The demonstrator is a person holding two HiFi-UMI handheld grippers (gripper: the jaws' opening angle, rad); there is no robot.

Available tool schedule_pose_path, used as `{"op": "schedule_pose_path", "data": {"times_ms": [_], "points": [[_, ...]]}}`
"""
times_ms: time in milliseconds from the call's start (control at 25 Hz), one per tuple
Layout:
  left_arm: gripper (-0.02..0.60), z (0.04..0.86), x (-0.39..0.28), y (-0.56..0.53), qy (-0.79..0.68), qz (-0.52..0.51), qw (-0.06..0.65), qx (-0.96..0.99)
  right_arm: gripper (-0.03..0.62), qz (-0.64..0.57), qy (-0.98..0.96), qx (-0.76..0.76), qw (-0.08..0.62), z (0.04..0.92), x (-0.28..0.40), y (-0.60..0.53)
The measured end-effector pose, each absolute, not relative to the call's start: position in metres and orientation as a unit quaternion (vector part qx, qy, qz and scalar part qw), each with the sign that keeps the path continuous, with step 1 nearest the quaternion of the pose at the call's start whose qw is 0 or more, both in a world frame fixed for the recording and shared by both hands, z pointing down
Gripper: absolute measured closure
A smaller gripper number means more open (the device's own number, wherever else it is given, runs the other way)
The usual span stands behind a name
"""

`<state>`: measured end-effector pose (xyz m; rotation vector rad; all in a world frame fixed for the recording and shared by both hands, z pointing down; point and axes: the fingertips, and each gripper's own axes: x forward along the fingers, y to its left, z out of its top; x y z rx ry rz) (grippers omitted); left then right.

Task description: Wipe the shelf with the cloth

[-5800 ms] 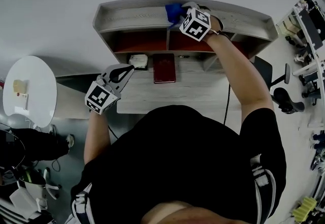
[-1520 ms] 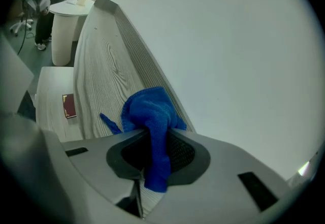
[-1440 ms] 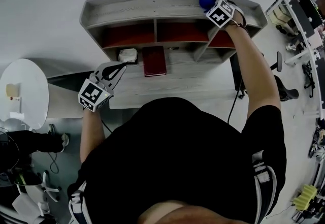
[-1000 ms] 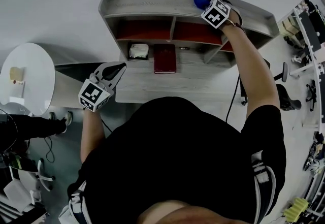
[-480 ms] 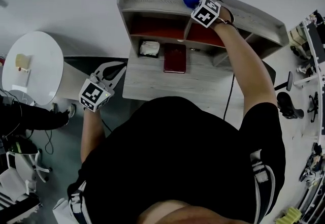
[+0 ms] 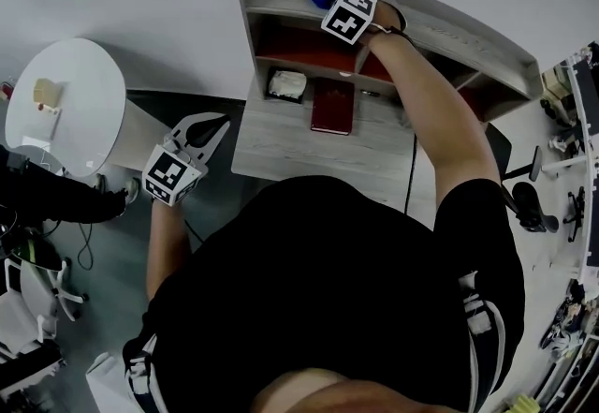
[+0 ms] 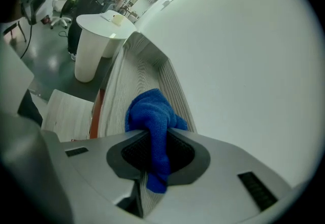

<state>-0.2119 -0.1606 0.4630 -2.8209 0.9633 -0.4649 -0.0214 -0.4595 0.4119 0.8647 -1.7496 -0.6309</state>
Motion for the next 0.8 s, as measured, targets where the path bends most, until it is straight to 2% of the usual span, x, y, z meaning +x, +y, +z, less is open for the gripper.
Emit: {"op": "schedule_pose_path", "data": {"times_ms": [800], "points": [[0.568,0.472,-0.272,-0.136,0.388,-0.159,0.037,-0.907,0.519,-0.299,-0.754,0.291,0.508,0.412,-0.153,-0.470]]}}
